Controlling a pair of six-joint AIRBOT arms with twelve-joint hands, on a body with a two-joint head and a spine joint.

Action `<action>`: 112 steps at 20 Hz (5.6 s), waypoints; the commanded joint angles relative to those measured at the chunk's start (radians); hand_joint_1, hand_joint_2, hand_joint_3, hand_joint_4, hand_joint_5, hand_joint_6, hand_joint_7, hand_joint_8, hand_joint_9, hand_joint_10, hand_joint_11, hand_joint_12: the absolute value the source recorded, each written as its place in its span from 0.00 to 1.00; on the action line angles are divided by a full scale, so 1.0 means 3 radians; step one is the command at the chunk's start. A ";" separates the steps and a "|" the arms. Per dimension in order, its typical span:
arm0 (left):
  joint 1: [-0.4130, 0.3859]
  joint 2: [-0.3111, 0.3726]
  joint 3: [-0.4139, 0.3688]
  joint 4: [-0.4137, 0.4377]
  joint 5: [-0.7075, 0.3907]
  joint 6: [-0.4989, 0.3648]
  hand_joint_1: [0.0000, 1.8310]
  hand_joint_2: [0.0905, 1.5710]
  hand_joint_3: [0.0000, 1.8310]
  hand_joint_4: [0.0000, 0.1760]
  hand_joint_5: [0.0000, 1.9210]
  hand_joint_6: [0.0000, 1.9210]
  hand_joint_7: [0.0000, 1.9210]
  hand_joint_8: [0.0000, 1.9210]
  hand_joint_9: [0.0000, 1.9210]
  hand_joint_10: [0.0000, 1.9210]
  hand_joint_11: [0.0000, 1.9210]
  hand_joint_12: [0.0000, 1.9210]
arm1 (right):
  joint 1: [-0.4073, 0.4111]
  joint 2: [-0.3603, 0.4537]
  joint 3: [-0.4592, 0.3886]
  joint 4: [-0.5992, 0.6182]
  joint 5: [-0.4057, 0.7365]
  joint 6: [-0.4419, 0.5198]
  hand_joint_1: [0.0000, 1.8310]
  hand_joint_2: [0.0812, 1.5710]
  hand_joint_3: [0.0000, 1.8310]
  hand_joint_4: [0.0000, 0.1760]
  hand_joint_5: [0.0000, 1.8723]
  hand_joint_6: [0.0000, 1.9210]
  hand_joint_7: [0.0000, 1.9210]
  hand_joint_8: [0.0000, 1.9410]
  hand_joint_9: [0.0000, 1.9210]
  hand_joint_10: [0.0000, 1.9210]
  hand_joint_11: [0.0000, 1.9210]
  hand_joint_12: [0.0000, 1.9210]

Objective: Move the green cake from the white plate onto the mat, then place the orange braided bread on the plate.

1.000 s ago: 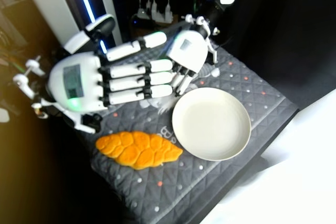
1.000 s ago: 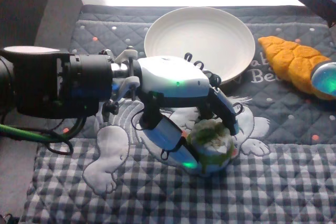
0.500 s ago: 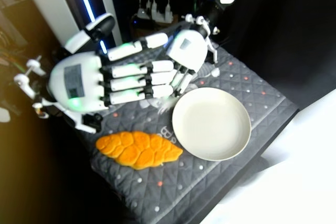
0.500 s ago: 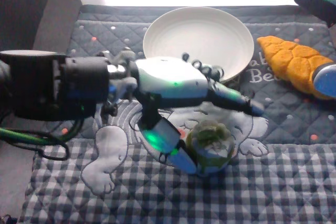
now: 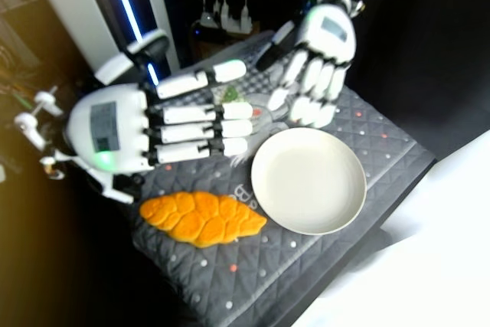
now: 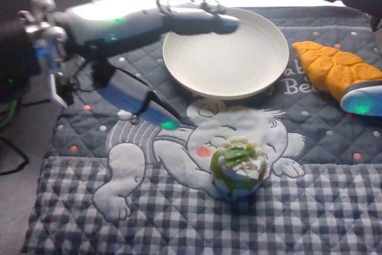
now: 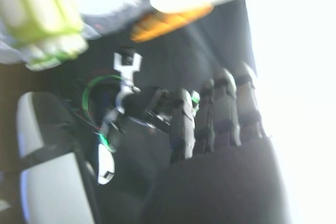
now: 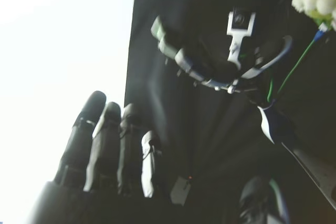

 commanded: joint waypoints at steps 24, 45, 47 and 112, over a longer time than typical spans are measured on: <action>0.1151 0.0693 -0.0626 -0.1903 -0.1976 0.0963 0.29 0.58 0.01 0.61 0.18 0.00 0.19 0.00 0.17 0.00 0.00 0.46 | 0.0027 -0.0174 0.0770 -0.0039 -0.1218 0.0420 0.33 0.38 0.00 0.90 0.00 0.00 0.09 0.00 0.10 0.00 0.00 0.39; 0.1173 0.0750 -0.0699 -0.1888 -0.2062 0.1005 0.32 0.71 0.00 0.64 0.17 0.00 0.16 0.00 0.14 0.00 0.00 0.55 | 0.0027 -0.0383 0.0964 -0.0164 -0.1526 0.0505 0.77 0.63 0.00 0.00 0.55 0.35 0.69 0.14 0.64 0.44 0.46 0.48; 0.1176 0.0750 -0.0698 -0.1892 -0.2049 0.1012 0.32 0.71 0.00 0.73 0.17 0.00 0.15 0.00 0.13 0.00 0.00 0.52 | 0.0027 -0.0383 0.0965 -0.0163 -0.1522 0.0505 0.70 0.65 0.00 0.00 0.55 0.43 0.64 0.32 0.70 0.16 0.56 0.50; 0.0929 0.0283 -0.0465 -0.1453 -0.1796 0.0798 0.36 0.69 0.00 0.51 0.15 0.00 0.20 0.00 0.25 0.00 0.19 0.25 | 0.1562 -0.1268 0.1419 -0.0595 -0.1820 -0.0072 0.53 0.61 0.00 0.43 0.09 0.00 0.21 0.00 0.25 0.01 0.10 0.40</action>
